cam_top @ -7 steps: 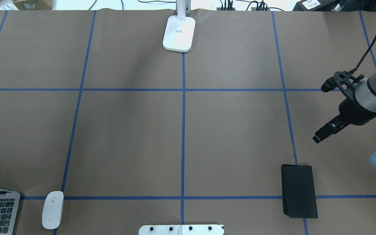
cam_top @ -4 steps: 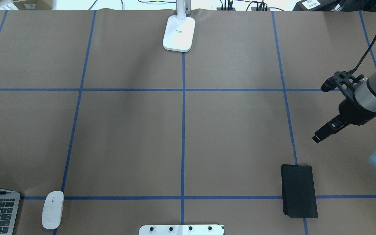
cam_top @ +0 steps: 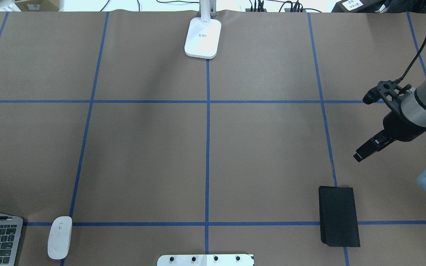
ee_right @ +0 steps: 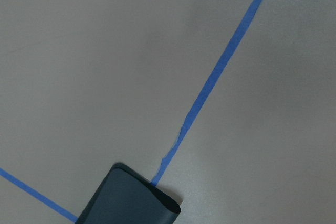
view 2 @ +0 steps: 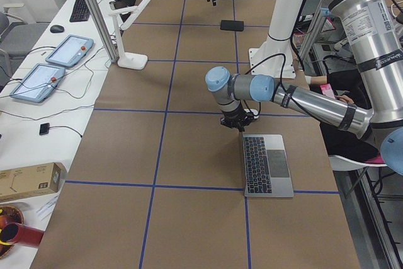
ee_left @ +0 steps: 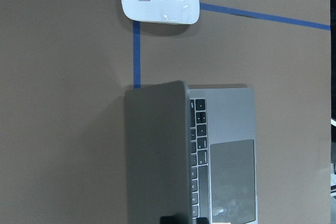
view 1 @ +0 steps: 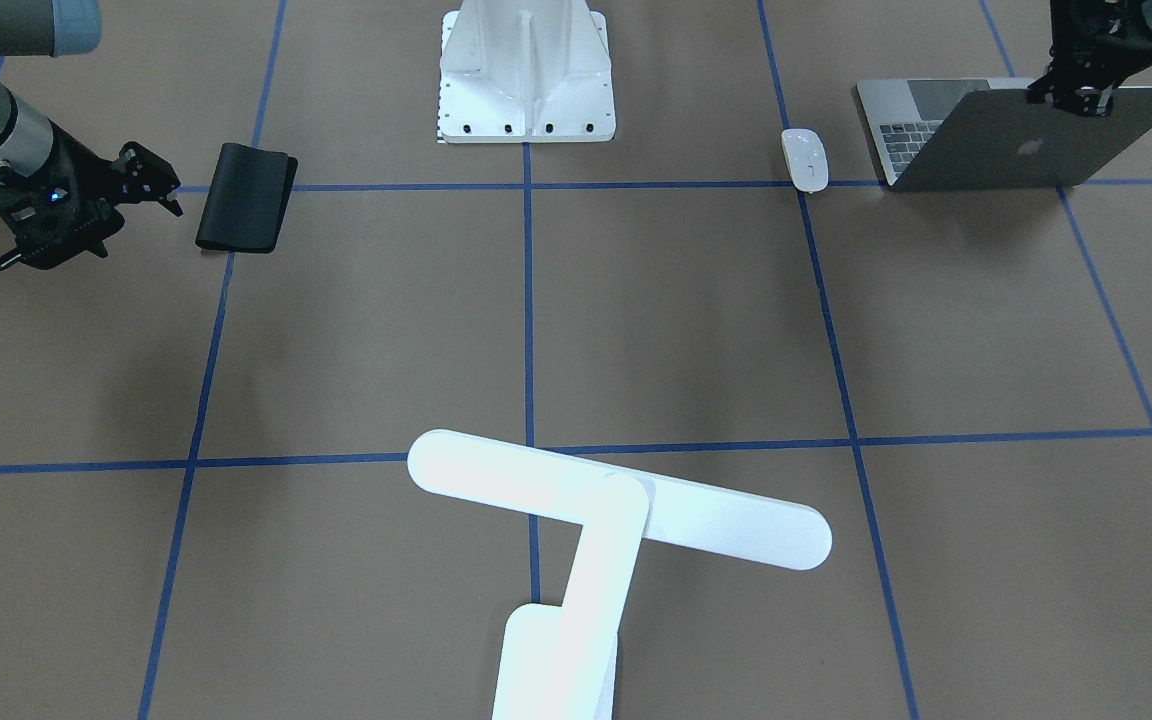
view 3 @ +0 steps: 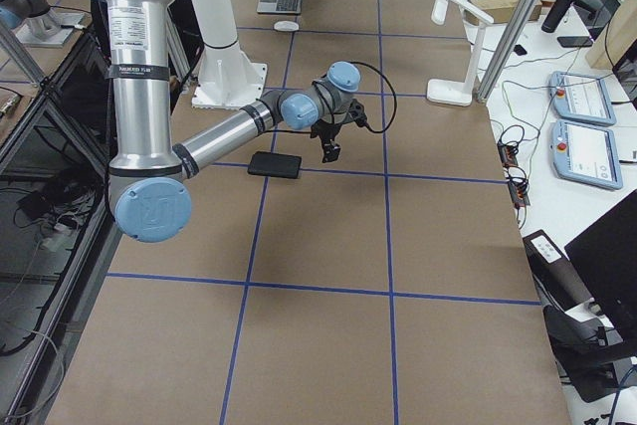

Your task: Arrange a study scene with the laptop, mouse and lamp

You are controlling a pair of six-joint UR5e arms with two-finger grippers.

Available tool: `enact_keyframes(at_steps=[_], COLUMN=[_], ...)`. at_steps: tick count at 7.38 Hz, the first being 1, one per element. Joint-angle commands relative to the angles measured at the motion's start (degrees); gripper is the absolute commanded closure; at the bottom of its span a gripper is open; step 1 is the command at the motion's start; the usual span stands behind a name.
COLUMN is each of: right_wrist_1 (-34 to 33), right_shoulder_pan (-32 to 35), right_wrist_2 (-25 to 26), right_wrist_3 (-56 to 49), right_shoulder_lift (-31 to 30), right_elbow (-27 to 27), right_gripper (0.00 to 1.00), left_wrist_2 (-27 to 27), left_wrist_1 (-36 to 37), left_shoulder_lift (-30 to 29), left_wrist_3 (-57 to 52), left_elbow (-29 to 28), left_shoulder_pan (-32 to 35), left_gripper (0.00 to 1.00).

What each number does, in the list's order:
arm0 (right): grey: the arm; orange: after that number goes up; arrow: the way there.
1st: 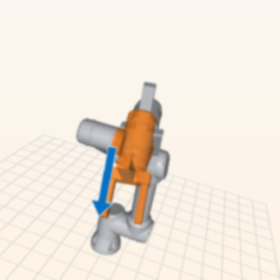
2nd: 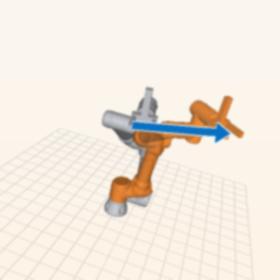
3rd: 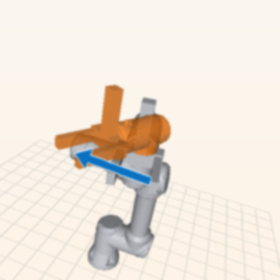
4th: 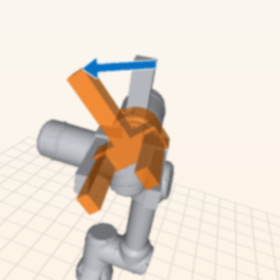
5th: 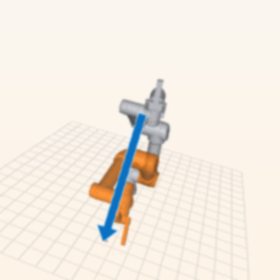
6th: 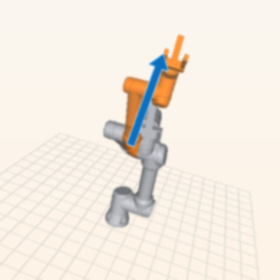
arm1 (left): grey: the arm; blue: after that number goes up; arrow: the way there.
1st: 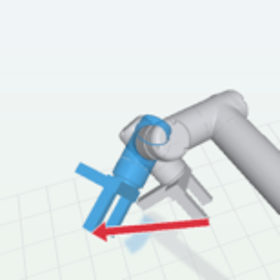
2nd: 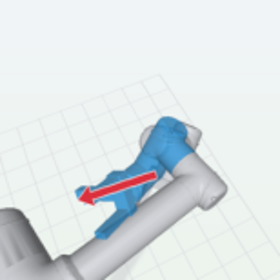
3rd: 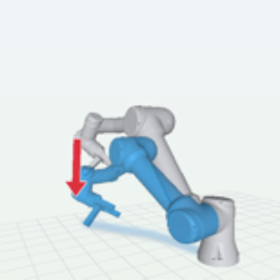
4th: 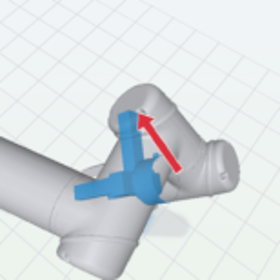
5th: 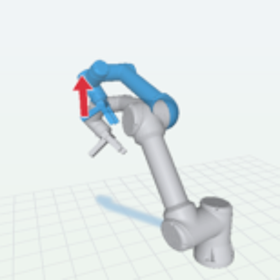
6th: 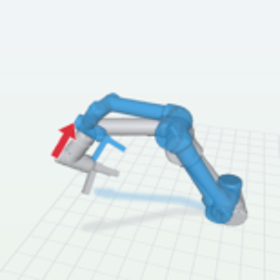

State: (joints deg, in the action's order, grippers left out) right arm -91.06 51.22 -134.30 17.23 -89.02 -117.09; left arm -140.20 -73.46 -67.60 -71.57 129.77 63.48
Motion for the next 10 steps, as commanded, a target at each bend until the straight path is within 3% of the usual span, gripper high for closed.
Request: enact_keyframes(at_steps=[1,2,3,10], right_wrist_1=[0.00,0.09,0.09,0.09], right_shoulder_pan=[-0.07,-0.07,-0.07,-0.07], right_wrist_2=[0.00,0.18,0.26,0.35], right_wrist_3=[0.00,-0.09,-0.09,-0.18], right_shoulder_lift=[0.34,0.34,0.34,0.34], right_elbow=[0.64,0.73,1.07,1.52], right_gripper=[0.00,0.00,0.00,0.00], left_wrist_2=[0.01,0.01,0.01,-0.07], left_wrist_1=[0.08,0.16,0.16,0.25], left_shoulder_lift=[0.36,0.36,0.27,0.97], left_wrist_3=[-0.50,-0.50,-0.50,-0.32], left_elbow=[-0.40,-0.57,-0.49,-0.58], left_shoulder_pan=[0.94,0.85,0.85,0.24], left_gripper=[0.88,0.78,0.59,0.56])
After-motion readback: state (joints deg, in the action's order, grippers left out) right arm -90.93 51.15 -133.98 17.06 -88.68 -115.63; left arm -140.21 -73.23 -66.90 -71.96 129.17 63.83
